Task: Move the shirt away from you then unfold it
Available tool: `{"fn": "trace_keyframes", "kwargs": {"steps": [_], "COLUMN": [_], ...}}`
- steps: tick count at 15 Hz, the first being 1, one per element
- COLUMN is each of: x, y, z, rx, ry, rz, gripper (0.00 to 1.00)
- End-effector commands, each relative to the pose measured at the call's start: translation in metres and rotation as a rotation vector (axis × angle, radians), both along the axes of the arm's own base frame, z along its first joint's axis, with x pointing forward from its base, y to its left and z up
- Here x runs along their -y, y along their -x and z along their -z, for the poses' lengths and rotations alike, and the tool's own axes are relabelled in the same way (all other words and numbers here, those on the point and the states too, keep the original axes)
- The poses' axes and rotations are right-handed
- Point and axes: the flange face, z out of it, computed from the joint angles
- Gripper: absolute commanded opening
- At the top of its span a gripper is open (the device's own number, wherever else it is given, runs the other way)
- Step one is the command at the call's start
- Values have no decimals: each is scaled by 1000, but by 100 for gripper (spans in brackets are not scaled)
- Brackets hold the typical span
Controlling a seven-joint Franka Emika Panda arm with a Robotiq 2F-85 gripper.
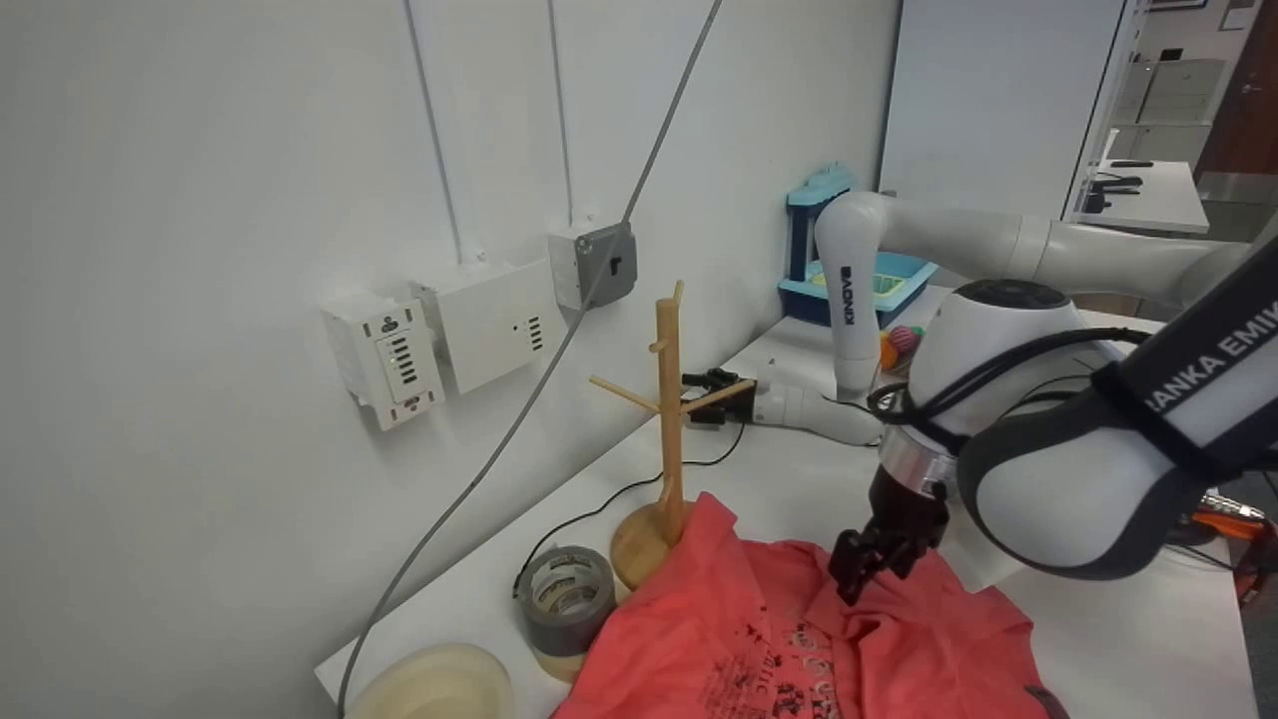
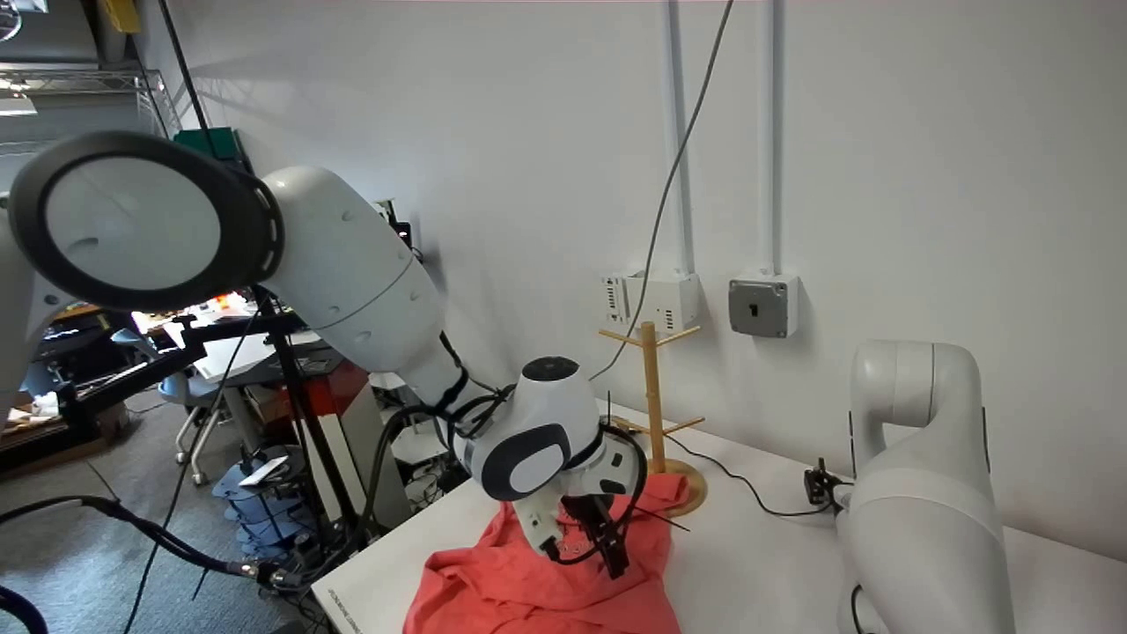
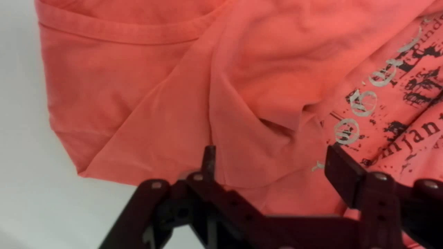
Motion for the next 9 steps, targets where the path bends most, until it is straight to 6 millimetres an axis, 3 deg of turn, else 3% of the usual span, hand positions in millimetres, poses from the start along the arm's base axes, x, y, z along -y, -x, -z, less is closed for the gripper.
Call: {"fn": "trace_keyframes", "kwargs": {"steps": [1,5,7,9], "x": [1,4,4,5], "y": [-12,-16,-17,-16], "z": [15,27,31,34], "rx": [-3,-13,-16,-19], "ry": [-17,-16,-16,-16], "rz": [-15,-12,-10,-10], "gripper": [79,71,47,31]}}
